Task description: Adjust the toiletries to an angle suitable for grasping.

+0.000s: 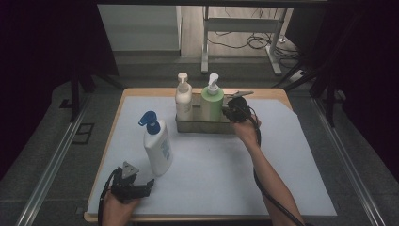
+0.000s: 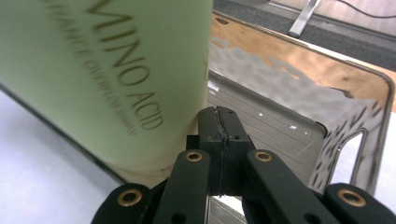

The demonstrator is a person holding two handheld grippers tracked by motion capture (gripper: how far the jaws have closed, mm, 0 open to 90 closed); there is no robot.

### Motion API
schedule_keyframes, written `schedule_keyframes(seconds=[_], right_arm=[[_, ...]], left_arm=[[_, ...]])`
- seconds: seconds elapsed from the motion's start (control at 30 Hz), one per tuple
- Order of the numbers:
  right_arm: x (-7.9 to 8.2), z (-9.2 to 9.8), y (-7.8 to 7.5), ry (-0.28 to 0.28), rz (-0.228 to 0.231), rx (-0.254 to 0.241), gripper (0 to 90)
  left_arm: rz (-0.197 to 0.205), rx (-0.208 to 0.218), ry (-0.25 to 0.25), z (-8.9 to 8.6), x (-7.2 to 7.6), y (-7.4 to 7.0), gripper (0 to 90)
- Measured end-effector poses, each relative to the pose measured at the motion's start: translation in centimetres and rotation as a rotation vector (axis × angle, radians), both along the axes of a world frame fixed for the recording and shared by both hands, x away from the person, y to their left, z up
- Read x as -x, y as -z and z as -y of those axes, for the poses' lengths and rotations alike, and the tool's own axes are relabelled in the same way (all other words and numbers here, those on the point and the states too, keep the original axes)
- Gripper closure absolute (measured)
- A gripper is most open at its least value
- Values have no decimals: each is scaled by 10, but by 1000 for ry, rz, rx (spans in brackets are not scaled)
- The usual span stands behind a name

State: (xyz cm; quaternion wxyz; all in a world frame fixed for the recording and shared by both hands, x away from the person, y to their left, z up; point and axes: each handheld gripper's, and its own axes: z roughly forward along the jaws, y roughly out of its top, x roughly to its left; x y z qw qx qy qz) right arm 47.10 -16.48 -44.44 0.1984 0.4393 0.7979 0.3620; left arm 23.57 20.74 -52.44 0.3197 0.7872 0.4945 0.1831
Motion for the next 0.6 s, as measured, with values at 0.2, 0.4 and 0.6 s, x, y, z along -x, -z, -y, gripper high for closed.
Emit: schedule_keyframes(seconds=[0.2,0.4,0.6], right_arm=[[-10,-4,5,20,-26,5,893],[-17,-5,10,21,-65,-13,894],[-16,-9,11,9,-68,-3,893]], left_arm=[[-1,-1,1,0,0,0,125],[0,0,0,0,0,0,126],[0,0,0,0,0,0,125]])
